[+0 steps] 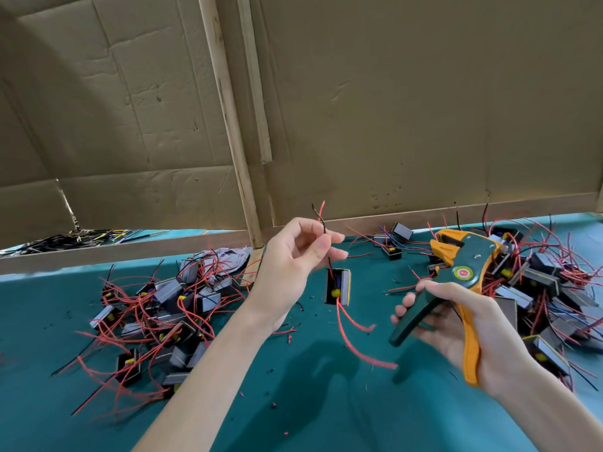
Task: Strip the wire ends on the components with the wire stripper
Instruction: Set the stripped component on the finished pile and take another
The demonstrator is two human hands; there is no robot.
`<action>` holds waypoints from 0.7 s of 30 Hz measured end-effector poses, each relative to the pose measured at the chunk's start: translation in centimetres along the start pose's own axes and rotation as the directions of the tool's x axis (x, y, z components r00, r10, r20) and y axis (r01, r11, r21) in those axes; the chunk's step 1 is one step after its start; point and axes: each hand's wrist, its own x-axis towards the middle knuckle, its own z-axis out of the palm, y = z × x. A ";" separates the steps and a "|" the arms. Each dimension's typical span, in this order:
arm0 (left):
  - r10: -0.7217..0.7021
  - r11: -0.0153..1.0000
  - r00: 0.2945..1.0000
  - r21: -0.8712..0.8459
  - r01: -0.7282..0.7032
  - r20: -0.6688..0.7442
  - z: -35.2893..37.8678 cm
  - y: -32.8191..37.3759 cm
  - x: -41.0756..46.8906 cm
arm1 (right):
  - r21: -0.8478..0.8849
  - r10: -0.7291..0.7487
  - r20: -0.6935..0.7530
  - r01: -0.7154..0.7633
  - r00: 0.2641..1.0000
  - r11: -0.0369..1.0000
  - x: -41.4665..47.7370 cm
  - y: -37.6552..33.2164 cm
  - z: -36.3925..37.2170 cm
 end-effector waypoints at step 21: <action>0.224 0.844 0.965 0.467 -0.263 0.137 0.3 2.1 -1.0 | -0.225 0.139 0.518 -0.022 0.844 0.974 -1.1 1.4 1.0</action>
